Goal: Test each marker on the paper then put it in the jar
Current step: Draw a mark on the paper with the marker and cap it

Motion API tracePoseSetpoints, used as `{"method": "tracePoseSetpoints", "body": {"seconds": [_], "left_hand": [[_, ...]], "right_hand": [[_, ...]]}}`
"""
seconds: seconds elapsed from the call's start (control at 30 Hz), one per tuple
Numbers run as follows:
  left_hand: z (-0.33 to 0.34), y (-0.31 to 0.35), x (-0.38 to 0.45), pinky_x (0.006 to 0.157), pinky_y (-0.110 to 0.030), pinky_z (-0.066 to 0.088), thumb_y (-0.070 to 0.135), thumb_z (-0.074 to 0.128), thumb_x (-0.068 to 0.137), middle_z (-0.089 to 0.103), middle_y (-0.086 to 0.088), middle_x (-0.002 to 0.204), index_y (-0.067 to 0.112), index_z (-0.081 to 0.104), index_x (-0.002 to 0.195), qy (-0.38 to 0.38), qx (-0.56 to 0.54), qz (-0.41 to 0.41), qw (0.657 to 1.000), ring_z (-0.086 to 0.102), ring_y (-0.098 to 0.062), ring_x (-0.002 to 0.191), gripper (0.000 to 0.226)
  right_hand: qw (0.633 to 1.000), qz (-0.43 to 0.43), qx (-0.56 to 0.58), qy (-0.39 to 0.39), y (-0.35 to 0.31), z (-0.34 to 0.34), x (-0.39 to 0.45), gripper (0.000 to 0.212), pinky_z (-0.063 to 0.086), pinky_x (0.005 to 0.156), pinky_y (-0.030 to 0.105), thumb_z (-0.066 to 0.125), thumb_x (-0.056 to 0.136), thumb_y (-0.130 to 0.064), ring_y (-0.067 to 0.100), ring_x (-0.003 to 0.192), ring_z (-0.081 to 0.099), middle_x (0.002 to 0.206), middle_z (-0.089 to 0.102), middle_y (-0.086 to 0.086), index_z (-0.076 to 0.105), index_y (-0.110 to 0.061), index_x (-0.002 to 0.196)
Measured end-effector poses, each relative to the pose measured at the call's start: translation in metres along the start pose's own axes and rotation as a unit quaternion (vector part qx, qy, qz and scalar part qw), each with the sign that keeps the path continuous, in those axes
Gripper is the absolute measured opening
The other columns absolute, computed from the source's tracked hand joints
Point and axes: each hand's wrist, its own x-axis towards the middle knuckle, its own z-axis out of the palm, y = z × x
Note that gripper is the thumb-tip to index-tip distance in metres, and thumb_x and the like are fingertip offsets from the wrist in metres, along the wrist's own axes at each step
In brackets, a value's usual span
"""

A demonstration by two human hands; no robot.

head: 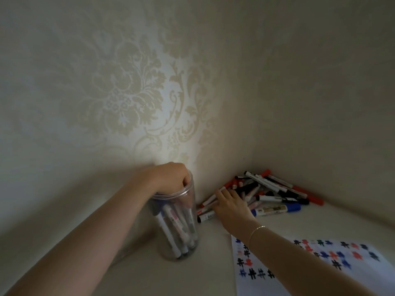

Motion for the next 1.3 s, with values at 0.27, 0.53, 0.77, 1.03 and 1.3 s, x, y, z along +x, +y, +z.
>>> {"method": "tracePoseSetpoints", "body": {"seconds": [0.27,0.53,0.77,1.03,1.3], "left_hand": [[-0.020,-0.010,-0.010,0.060,-0.020,0.050,0.025,0.062,0.091,0.073,-0.001,0.079,0.016,0.071,0.084,0.047,-0.162,-0.042,0.985,0.071,-0.007,0.066,0.015],[0.011,0.068,-0.018,0.087,-0.028,0.053,0.037,0.057,0.093,0.063,0.006,0.116,0.020,0.055,0.127,0.211,-0.170,0.075,0.960,0.062,-0.007,0.098,0.038],[0.072,0.103,0.008,0.076,-0.035,0.055,0.041,0.044,0.099,0.068,0.006,0.096,0.025,0.045,0.133,0.117,-0.302,0.203,0.924,0.066,-0.015,0.080,0.038],[0.109,0.109,0.005,0.057,-0.015,0.039,0.047,0.041,0.094,0.054,0.019,0.068,0.034,0.050,0.114,0.014,-0.432,0.247,0.867,0.046,0.000,0.056,0.026],[0.163,0.101,0.060,0.105,-0.039,0.037,0.016,0.034,0.100,0.052,-0.001,0.134,0.032,0.025,0.147,0.120,-0.094,0.232,0.961,0.045,-0.024,0.127,0.050]], "right_hand": [[0.961,0.035,0.226,0.159,0.016,-0.022,-0.004,0.021,0.043,0.060,0.030,0.075,0.067,-0.006,0.021,0.066,0.052,0.075,0.054,0.001,0.057,-0.014,0.075],[0.552,0.325,0.750,0.163,0.048,-0.108,-0.008,0.010,0.048,0.044,0.028,0.057,0.088,-0.004,0.017,0.046,0.056,0.074,0.063,0.013,0.048,-0.006,0.092],[0.553,0.301,0.772,0.087,0.058,-0.126,-0.042,0.026,0.049,0.052,0.034,0.071,0.080,-0.007,0.026,0.053,0.056,0.060,0.058,0.015,0.051,-0.007,0.063],[0.560,0.301,0.767,0.085,0.076,-0.133,-0.088,0.021,0.042,0.037,0.021,0.060,0.085,-0.002,0.020,0.044,0.049,0.061,0.060,0.015,0.056,0.000,0.065],[0.592,0.483,0.610,0.210,0.099,-0.105,-0.136,0.027,0.058,0.049,0.032,0.063,0.089,-0.030,0.020,0.048,0.062,0.065,0.066,0.009,0.061,-0.005,0.081]]}}
